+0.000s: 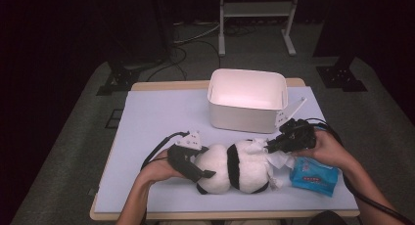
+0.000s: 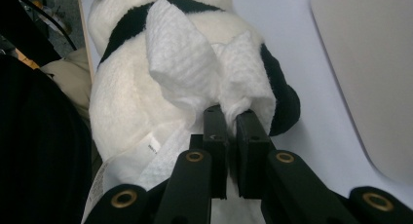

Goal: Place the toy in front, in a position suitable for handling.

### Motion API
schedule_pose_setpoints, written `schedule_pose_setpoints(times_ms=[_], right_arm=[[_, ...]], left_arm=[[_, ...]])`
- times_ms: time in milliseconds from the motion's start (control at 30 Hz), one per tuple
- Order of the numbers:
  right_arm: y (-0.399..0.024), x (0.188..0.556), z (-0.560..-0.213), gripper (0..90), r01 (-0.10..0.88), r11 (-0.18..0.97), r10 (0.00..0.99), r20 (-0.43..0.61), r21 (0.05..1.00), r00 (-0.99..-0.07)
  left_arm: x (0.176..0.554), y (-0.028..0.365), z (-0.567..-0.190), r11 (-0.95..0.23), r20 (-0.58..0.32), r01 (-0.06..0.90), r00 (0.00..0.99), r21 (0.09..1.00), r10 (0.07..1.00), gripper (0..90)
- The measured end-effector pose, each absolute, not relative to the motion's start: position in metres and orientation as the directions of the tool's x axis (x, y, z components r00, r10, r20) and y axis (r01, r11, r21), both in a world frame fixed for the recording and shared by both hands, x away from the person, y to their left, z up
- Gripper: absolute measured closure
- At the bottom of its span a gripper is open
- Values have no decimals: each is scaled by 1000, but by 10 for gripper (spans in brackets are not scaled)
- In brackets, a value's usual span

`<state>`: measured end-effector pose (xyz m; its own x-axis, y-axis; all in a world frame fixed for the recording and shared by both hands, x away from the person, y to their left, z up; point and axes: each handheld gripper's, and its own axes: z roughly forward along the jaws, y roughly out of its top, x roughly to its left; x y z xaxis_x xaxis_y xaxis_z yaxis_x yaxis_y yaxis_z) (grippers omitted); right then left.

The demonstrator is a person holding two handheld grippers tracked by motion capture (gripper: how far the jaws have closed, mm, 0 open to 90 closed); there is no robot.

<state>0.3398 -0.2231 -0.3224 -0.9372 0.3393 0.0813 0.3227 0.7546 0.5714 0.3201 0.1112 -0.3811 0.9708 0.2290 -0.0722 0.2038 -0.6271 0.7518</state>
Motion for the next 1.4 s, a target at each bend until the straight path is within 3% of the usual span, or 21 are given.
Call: schedule_pose_setpoints(times_ms=[533,1400], right_arm=[[-219,337,-318,843,302,768,315,78,565,-946],[-143,358,-315,843,204,819,192,80,536,-978]], left_arm=[[319,111,-381,-635,-66,195,973,748,222,156],[317,110,-380,-637,-65,196,973,746,223,156]])
